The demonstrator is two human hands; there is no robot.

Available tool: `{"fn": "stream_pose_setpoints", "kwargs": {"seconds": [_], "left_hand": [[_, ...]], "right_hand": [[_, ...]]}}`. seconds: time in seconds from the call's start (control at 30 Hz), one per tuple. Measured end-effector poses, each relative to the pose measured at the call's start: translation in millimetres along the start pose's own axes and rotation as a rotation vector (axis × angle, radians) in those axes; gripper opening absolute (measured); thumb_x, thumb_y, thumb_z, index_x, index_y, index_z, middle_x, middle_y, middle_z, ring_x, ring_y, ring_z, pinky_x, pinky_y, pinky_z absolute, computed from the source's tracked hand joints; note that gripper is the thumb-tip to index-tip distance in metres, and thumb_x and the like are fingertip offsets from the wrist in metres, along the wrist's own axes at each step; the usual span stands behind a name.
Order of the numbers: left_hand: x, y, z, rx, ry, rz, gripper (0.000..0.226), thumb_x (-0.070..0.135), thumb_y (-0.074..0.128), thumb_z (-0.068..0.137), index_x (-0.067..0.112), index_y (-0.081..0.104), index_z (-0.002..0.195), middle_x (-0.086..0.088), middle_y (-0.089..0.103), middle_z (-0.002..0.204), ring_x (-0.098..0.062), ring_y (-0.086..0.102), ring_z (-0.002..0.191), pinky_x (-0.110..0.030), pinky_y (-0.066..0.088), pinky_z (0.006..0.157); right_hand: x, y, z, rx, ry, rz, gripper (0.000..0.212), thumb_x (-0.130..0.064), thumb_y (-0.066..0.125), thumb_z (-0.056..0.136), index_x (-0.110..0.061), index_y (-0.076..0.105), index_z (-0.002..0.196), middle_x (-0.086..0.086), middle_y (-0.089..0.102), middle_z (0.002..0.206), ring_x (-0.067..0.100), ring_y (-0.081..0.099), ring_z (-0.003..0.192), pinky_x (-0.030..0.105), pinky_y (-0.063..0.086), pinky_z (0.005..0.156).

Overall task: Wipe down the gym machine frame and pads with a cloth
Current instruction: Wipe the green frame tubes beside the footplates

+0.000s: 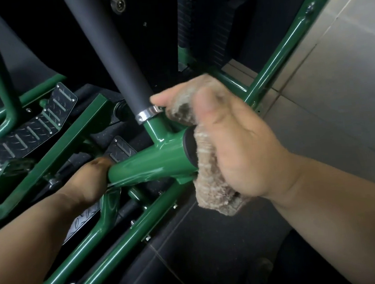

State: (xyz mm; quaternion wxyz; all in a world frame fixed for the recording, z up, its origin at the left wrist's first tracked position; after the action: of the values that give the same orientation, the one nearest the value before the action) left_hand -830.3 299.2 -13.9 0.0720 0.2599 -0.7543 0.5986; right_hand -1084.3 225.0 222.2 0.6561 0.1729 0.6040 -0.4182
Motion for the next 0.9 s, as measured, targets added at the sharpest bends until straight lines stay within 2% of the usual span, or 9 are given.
{"fn": "stream_pose_setpoints", "kwargs": {"seconds": [0.1,0.23,0.3,0.37,0.43,0.53,0.63,0.77,0.9], "left_hand": [[-3,0,-2,0.006,-0.047,-0.02,0.01,-0.008,0.063,0.093,0.001,0.068,0.095,-0.021,0.068,0.099,-0.039,0.064,0.095,-0.046,0.051,0.086],[-5,-2,-4,0.011,-0.11,-0.035,0.011,-0.006,0.062,0.095,0.004,0.068,0.091,-0.02,0.068,0.096,-0.04,0.065,0.093,-0.044,0.05,0.083],[-1,-4,-6,0.009,-0.126,-0.054,0.015,-0.008,0.061,0.095,0.004,0.068,0.088,-0.018,0.067,0.094,-0.038,0.064,0.091,-0.041,0.048,0.081],[4,-8,-7,0.014,-0.145,-0.084,0.028,-0.011,0.056,0.096,0.01,0.063,0.078,-0.013,0.062,0.086,-0.033,0.059,0.084,-0.042,0.045,0.077],[6,-10,-9,0.018,-0.173,-0.138,0.041,-0.012,0.051,0.098,0.018,0.055,0.07,-0.007,0.056,0.079,-0.028,0.053,0.077,-0.041,0.041,0.074],[8,-10,-10,0.006,-0.167,-0.119,0.041,-0.012,0.057,0.096,0.021,0.054,0.072,-0.01,0.058,0.082,-0.03,0.055,0.08,-0.039,0.039,0.073],[8,-11,-12,0.002,-0.168,-0.101,0.034,-0.013,0.061,0.093,0.016,0.057,0.076,-0.015,0.062,0.088,-0.033,0.06,0.086,-0.039,0.042,0.075],[14,-16,-16,-0.018,-0.152,-0.008,0.017,-0.013,0.068,0.089,0.003,0.068,0.094,-0.021,0.068,0.101,-0.034,0.064,0.095,-0.037,0.044,0.081],[16,-17,-19,-0.11,-0.196,-0.041,0.016,-0.004,0.065,0.095,0.007,0.071,0.106,-0.015,0.069,0.109,-0.034,0.066,0.101,-0.042,0.053,0.091]], "right_hand": [[-2,9,11,-0.089,0.103,-0.084,0.043,-0.051,0.036,0.109,-0.03,0.073,0.114,-0.014,0.064,0.116,-0.002,0.059,0.119,0.016,0.041,0.106],[11,0,28,-0.063,0.228,-0.124,0.043,-0.058,0.041,0.107,-0.029,0.065,0.087,-0.024,0.063,0.074,-0.005,0.061,0.075,0.018,0.046,0.076],[26,-19,32,0.052,0.277,-0.072,0.046,-0.057,0.045,0.107,-0.022,0.064,0.084,-0.022,0.057,0.063,-0.004,0.055,0.061,0.023,0.044,0.072],[47,-38,25,0.135,0.333,0.029,0.056,-0.056,0.046,0.107,-0.007,0.063,0.086,-0.013,0.052,0.064,0.003,0.052,0.06,0.032,0.043,0.075],[65,-42,13,0.137,0.396,0.202,0.055,-0.053,0.047,0.1,-0.001,0.059,0.088,0.0,0.049,0.07,0.011,0.049,0.061,0.039,0.041,0.072],[61,-28,5,0.024,0.379,0.503,0.032,-0.032,0.046,0.084,-0.007,0.06,0.098,0.011,0.043,0.078,0.018,0.046,0.063,0.032,0.043,0.061],[45,-9,-1,-0.15,0.338,0.712,0.027,-0.011,0.043,0.074,-0.007,0.052,0.099,0.01,0.042,0.081,0.017,0.046,0.066,0.028,0.045,0.061],[39,-15,0,-0.255,0.231,0.495,0.024,0.006,0.054,0.078,-0.008,0.053,0.098,0.007,0.048,0.089,0.019,0.051,0.08,0.033,0.046,0.074],[36,-16,-2,-0.33,0.184,0.404,0.021,0.0,0.074,0.092,-0.016,0.061,0.097,0.007,0.059,0.092,0.018,0.059,0.085,0.034,0.052,0.081]]}}
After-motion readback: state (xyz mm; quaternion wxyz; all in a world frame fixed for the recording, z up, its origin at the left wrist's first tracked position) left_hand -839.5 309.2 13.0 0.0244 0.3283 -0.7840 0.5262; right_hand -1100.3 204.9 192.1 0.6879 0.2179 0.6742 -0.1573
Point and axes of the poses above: each hand's wrist, its own z-axis towards the middle knuckle, its own y-axis out of the palm, x = y × z, the point moved 10 cm from there along z, towards the middle knuckle
